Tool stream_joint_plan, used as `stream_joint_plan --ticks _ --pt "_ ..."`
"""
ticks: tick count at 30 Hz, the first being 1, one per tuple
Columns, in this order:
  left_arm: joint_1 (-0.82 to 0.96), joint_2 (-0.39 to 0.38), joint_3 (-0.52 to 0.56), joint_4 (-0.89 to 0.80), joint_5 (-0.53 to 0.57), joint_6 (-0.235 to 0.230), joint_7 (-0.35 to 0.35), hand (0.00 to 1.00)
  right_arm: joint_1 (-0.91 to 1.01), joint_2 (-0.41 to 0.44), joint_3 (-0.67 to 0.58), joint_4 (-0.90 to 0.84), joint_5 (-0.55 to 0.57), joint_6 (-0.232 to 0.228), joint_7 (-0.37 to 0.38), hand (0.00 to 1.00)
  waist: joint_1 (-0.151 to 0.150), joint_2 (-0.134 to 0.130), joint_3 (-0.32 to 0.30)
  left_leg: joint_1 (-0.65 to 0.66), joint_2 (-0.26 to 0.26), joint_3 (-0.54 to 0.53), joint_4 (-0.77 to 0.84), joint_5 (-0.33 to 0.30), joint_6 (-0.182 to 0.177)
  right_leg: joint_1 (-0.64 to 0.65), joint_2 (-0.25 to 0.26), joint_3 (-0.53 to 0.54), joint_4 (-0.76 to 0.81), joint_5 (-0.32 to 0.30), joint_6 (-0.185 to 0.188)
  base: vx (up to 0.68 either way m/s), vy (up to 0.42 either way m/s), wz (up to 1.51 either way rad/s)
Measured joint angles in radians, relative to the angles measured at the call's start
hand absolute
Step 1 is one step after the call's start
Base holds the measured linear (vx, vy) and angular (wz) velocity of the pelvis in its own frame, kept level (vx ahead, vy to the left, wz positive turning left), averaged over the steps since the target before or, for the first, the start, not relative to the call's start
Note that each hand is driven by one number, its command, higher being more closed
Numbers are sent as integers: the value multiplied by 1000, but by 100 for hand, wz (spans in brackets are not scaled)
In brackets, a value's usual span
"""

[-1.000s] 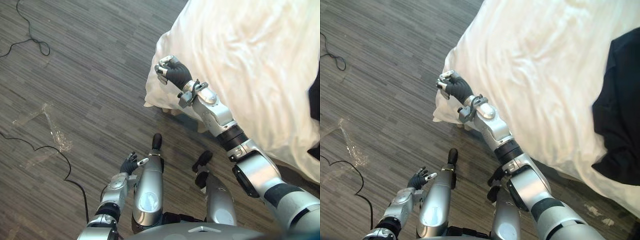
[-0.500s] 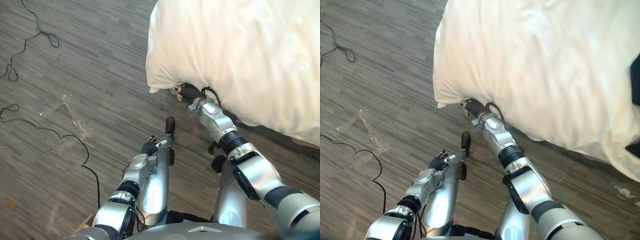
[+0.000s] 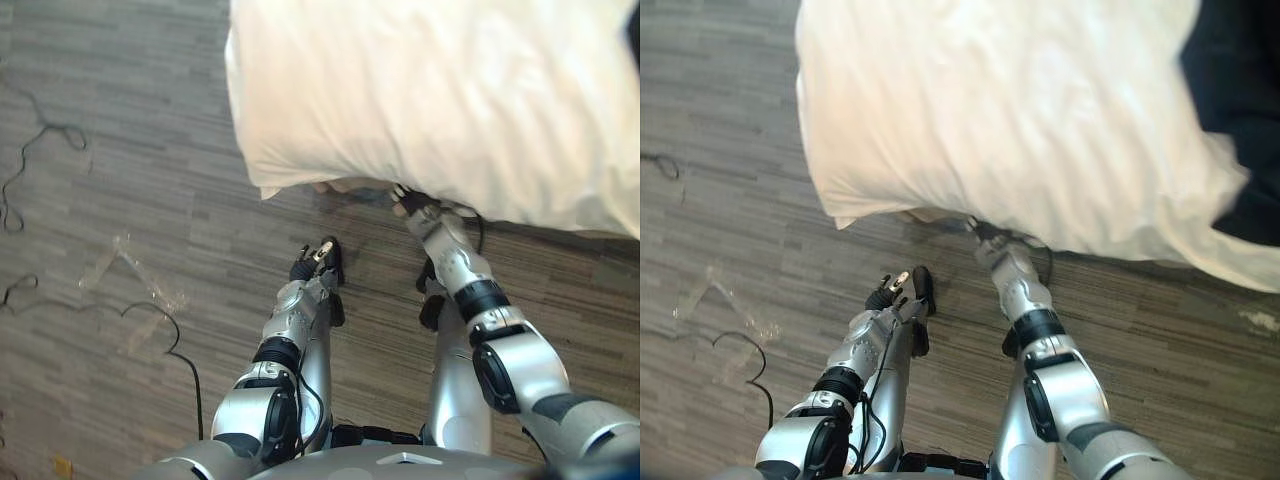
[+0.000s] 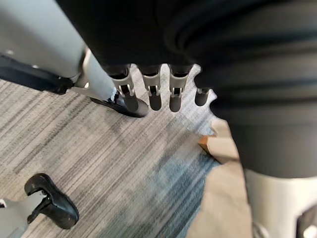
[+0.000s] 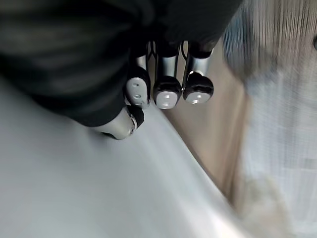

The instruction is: Tidy the bed and pick cloth on bed and put in laundry

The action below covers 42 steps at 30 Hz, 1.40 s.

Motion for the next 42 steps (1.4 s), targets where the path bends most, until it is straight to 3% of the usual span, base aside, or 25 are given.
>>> stream_joint_plan --ticks 3,6,9,12,16,21,25,26,28,32,36,39,42 --pt "22 11 -1 -9 -5 15 -1 0 158 -2 -79 -20 79 -42 43 100 -31 -15 -4 94 27 63 21 -55 0 76 21 38 -20 -2 4 39 35 -64" --pt "73 32 -4 -18 -4 29 -4 0 327 14 -95 -28 77 -45 83 100 -57 -50 -26 213 56 155 -3 -71 -8 151 42 73 -41 -11 13 83 4 -53" --pt "132 49 -18 -15 1 33 -24 0 463 18 -142 -23 58 -51 115 100 -68 -75 -46 319 50 195 -57 -73 -20 220 51 96 -59 -23 20 102 7 -36" --pt "206 99 -67 -7 5 43 -65 0 564 14 -187 0 38 -76 159 100 -87 -80 -70 424 31 211 -121 -52 -31 305 52 98 -93 -28 30 146 27 -16" --pt "323 179 -85 5 38 85 -122 0 661 -20 -203 -10 39 -147 274 100 -103 -79 -174 538 15 220 -192 -45 -38 421 61 92 -166 -17 47 167 52 -8" --pt "447 216 -92 5 114 137 -183 0 741 -42 -191 -314 39 -176 430 100 -102 -82 -251 639 -8 217 -248 -45 -40 536 63 84 -238 -3 68 76 58 -1" --pt "560 221 -119 27 158 159 -205 0 767 -41 -193 -502 10 -133 542 100 -99 -89 -302 694 -24 205 -274 -44 -39 610 57 63 -279 3 79 17 41 9" --pt "584 223 -127 25 158 145 -205 0 774 -40 -190 -536 -6 -114 562 100 -93 -92 -314 710 -34 189 -286 -41 -37 631 57 58 -288 4 80 6 36 18" --pt "590 227 -131 26 159 135 -206 0 774 -42 -160 -591 -26 -62 597 100 -78 -89 -322 737 -42 177 -306 -32 -35 664 52 42 -300 7 85 -20 28 18" --pt "603 222 -140 36 136 109 -199 0 732 -41 0 -651 -14 101 639 100 -72 -89 -330 774 -55 133 -339 -15 -30 724 47 9 -320 10 89 -58 12 19" --pt "603 221 -136 44 71 91 -196 0 629 -38 196 -642 62 210 578 100 -34 -87 -332 768 -58 78 -340 1 -24 748 39 -40 -320 9 90 -57 -14 35" --pt "595 223 -131 46 81 78 -199 0 461 -20 297 -597 63 212 505 100 -18 -81 -320 719 -61 48 -327 5 -22 724 32 -58 -317 5 95 -97 -10 32" --pt "517 245 -132 74 85 60 -201 0 136 13 351 -522 71 183 390 100 18 -79 -244 551 -49 5 -260 -1 -22 592 30 -77 -286 2 89 -171 -45 37"
